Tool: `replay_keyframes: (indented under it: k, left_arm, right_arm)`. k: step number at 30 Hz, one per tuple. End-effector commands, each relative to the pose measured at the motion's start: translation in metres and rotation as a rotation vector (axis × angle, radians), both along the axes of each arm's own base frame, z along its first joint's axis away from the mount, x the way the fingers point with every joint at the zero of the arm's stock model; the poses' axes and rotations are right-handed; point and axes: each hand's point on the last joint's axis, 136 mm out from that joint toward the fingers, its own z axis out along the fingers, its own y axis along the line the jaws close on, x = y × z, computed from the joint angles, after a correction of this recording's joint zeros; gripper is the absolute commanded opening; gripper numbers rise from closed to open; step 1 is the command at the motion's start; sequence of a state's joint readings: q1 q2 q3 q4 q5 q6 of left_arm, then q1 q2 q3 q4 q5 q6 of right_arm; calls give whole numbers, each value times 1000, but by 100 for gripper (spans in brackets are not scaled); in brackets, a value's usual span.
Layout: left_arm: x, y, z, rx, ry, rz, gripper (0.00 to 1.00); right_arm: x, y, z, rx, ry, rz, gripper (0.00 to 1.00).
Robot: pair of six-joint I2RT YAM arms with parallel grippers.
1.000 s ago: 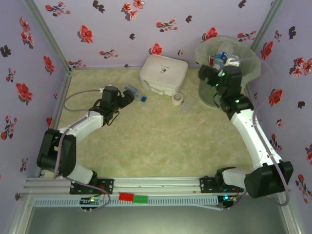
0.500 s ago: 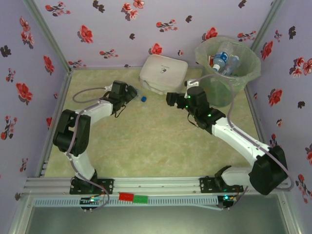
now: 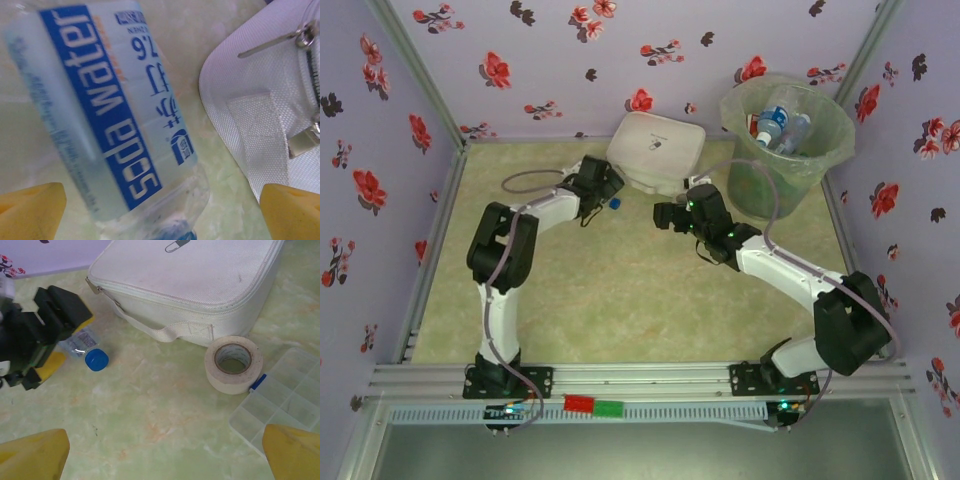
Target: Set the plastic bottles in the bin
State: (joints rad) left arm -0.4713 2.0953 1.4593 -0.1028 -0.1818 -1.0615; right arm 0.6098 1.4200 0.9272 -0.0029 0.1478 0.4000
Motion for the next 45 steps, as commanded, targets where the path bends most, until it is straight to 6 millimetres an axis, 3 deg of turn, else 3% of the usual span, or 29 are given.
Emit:
replay_keyframes:
  k: [1, 8, 14, 22, 27, 32, 37, 45]
  left_arm:
    - [1, 4, -17, 59, 57, 30, 100]
    - [-7, 14, -30, 131, 80, 32, 98]
    - [-13, 25, -33, 155, 57, 43, 80]
    - [-9, 46, -44, 169, 77, 78, 76]
    - [-10, 51, -45, 171, 72, 80, 62]
    - [-14, 54, -44, 156, 54, 87, 56]
    - [-18, 50, -22, 156, -32, 11, 54]
    - [-46, 33, 41, 81, -244, -196, 52]
  right_arm:
    - [1, 4, 2, 14, -9, 8, 100]
    - [1, -2, 1, -19, -14, -12, 100]
    - [2, 0, 2, -26, -8, -3, 100]
    - [2, 0, 7, -29, -14, -8, 100]
    - [2, -2, 9, -35, -19, -16, 100]
    - [3, 0, 9, -36, -20, -12, 100]
    - [2, 4, 13, -16, -22, 3, 100]
    - [7, 16, 38, 34, -66, 40, 100]
